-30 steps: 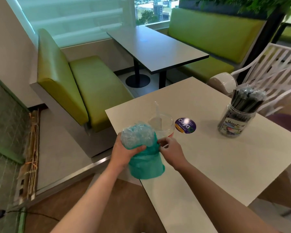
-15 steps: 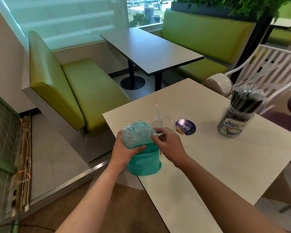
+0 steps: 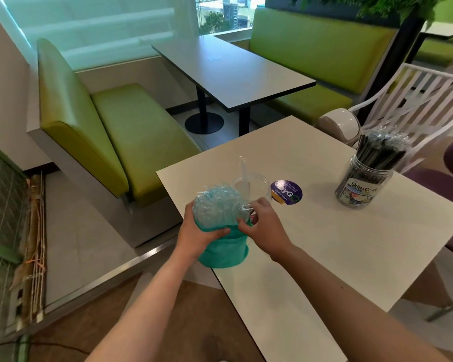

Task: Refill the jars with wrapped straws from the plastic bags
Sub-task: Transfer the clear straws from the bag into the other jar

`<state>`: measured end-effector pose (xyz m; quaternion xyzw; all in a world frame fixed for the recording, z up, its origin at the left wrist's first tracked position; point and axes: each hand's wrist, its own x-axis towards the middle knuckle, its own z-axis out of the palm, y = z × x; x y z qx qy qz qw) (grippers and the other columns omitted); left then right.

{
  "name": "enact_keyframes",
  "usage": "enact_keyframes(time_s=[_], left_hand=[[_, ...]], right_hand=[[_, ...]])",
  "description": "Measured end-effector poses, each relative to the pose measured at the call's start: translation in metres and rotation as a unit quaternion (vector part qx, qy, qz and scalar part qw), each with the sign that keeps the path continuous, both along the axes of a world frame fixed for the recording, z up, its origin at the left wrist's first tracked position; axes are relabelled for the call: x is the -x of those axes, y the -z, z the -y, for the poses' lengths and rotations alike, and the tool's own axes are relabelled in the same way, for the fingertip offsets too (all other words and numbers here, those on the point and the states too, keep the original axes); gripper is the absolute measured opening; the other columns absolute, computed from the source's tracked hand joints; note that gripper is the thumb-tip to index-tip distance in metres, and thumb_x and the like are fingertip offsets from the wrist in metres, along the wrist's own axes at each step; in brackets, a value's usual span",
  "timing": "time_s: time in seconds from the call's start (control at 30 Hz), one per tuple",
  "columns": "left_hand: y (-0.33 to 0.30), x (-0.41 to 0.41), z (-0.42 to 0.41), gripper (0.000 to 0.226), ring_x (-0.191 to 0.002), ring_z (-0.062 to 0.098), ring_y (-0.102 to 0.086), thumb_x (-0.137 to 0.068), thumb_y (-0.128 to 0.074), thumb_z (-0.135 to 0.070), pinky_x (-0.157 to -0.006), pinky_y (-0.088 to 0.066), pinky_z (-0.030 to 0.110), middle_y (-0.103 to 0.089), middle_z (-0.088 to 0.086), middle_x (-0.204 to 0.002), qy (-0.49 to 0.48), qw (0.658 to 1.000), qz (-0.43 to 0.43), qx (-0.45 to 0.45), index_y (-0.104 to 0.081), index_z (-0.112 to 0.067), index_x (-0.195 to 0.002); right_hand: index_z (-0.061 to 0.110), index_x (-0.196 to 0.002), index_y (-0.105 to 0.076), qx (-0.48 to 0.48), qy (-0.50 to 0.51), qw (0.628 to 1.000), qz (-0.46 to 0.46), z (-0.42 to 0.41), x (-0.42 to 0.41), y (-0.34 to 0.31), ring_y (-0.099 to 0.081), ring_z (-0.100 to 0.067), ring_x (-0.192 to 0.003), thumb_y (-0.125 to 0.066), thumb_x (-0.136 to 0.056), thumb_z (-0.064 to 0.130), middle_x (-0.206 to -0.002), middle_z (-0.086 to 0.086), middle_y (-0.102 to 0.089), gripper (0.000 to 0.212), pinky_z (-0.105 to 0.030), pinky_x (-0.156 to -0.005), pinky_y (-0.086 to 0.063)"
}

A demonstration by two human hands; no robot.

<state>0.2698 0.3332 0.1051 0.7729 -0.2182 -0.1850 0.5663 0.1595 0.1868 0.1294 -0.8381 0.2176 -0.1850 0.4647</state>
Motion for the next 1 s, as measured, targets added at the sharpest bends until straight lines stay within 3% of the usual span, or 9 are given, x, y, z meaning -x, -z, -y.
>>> enact_keyframes(time_s=[0.1, 0.2, 0.43, 0.57, 0.63, 0.77, 0.87, 1.0], left_hand=[[0.001, 0.003, 0.000, 0.106, -0.129, 0.011, -0.041, -0.054, -0.094, -0.028, -0.106, -0.042, 0.035, -0.040, -0.012, -0.133, 0.001, 1.000, 0.003, 0.016, -0.025, -0.037, -0.133], [-0.003, 0.008, 0.003, 0.109, -0.125, 0.008, -0.042, -0.047, -0.091, -0.040, -0.103, -0.042, 0.029, -0.039, -0.018, -0.127, -0.016, 0.999, -0.002, 0.040, -0.024, -0.038, -0.133], [-0.008, 0.009, 0.007, 0.103, -0.121, 0.013, -0.047, -0.045, -0.088, -0.050, -0.100, -0.048, 0.035, -0.043, -0.009, -0.128, -0.053, 0.997, -0.010, 0.048, -0.028, -0.037, -0.128], [-0.012, 0.010, 0.011, 0.101, -0.120, 0.013, -0.048, -0.045, -0.087, -0.052, -0.097, -0.048, 0.031, -0.044, -0.010, -0.125, -0.065, 0.997, -0.005, 0.048, -0.029, -0.035, -0.126], [-0.013, 0.009, 0.012, 0.100, -0.118, 0.013, -0.048, -0.046, -0.088, -0.051, -0.095, -0.048, 0.030, -0.045, -0.010, -0.124, -0.070, 0.996, -0.006, 0.053, -0.030, -0.034, -0.126], [-0.015, 0.007, 0.015, 0.100, -0.118, 0.011, -0.048, -0.046, -0.088, -0.050, -0.093, -0.047, 0.029, -0.044, -0.010, -0.125, -0.073, 0.996, -0.007, 0.058, -0.029, -0.034, -0.125], [-0.014, 0.004, 0.018, 0.100, -0.119, 0.012, -0.048, -0.045, -0.087, -0.052, -0.095, -0.048, 0.030, -0.043, -0.011, -0.126, -0.076, 0.995, -0.011, 0.062, -0.028, -0.035, -0.125], [-0.013, -0.001, 0.019, 0.100, -0.119, 0.012, -0.048, -0.045, -0.087, -0.052, -0.096, -0.048, 0.030, -0.043, -0.012, -0.125, -0.091, 0.993, -0.024, 0.070, -0.027, -0.036, -0.125]], right_hand=[[0.014, -0.119, -0.061, 0.008, -0.010, 1.000, -0.010, -0.006, -0.001, 0.003, -0.049, -0.010, -0.107, -0.071, -0.086, 0.019, -0.111, 0.006, -0.047, 0.035, -0.021, -0.098, -0.046], [0.012, -0.126, -0.058, -0.007, -0.030, 0.999, -0.027, -0.009, -0.004, 0.001, -0.048, -0.012, -0.112, -0.066, -0.090, 0.017, -0.116, 0.008, -0.045, 0.037, -0.027, -0.104, -0.045], [0.027, -0.120, -0.049, -0.082, -0.034, 0.995, -0.045, -0.007, 0.003, -0.012, -0.055, -0.012, -0.108, -0.049, -0.100, 0.023, -0.118, 0.006, -0.057, 0.021, -0.026, -0.090, -0.049], [0.017, -0.129, -0.047, 0.042, 0.015, 0.999, -0.007, -0.003, 0.004, -0.021, -0.037, -0.014, -0.124, -0.050, -0.100, 0.024, -0.131, 0.001, -0.041, 0.031, -0.027, -0.107, -0.034], [0.016, -0.130, -0.045, 0.074, 0.028, 0.997, 0.023, -0.001, 0.003, -0.033, -0.035, -0.014, -0.122, -0.048, -0.100, 0.028, -0.129, 0.001, -0.039, 0.033, -0.025, -0.104, -0.031], [0.028, -0.118, -0.040, 0.015, 0.024, 0.997, 0.065, 0.006, -0.002, -0.062, -0.052, -0.013, -0.109, -0.042, -0.100, 0.037, -0.118, 0.002, -0.054, 0.020, -0.033, -0.093, -0.046], [0.026, -0.112, -0.037, 0.013, 0.030, 0.992, 0.122, 0.014, -0.009, -0.087, -0.058, -0.002, -0.094, -0.040, -0.102, 0.031, -0.101, 0.008, -0.063, 0.011, -0.018, -0.083, -0.045], [0.008, -0.115, -0.044, 0.005, 0.073, 0.973, 0.218, 0.031, -0.023, -0.125, -0.057, 0.011, -0.080, -0.040, -0.103, 0.026, -0.092, 0.005, -0.065, 0.022, -0.005, -0.071, -0.041]])
